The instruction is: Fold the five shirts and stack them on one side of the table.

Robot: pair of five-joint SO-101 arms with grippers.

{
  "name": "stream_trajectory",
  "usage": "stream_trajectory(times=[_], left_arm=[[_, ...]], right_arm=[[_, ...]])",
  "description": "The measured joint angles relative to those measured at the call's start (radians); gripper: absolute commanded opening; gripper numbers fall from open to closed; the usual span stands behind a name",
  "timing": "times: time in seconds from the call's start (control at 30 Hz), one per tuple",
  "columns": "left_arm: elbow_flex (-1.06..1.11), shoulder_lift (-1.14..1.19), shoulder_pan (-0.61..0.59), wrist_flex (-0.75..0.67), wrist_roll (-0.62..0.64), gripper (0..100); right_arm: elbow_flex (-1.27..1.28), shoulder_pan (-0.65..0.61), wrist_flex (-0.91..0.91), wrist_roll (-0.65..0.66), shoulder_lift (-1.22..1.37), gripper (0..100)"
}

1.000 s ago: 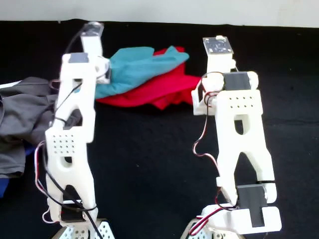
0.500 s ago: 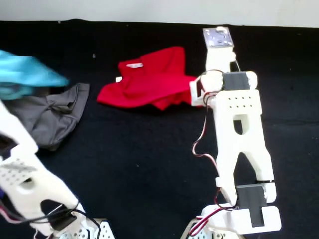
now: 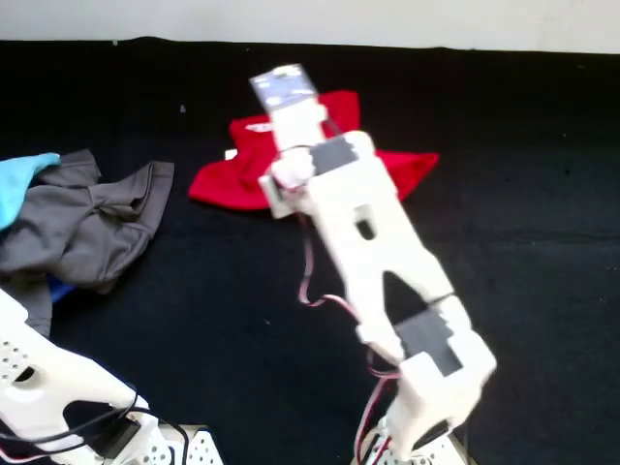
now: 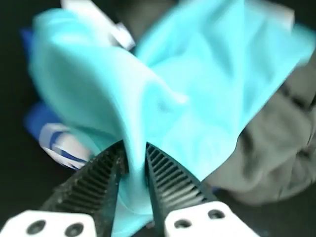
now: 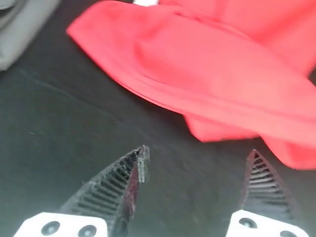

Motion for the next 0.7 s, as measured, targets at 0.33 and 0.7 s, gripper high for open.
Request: stream_trajectory(times=[0.33,0.7], left_arm=[[0.158,-0.098,0.077,0.002,-0.002,24],[0.029,-0.322,0.474,0.003,0.031,27]], right_arm=[[-0.446,0.091,0.230,0.000,0.244,30.0],[-0.672,0.279,0.351,0.000,0.258,30.0]])
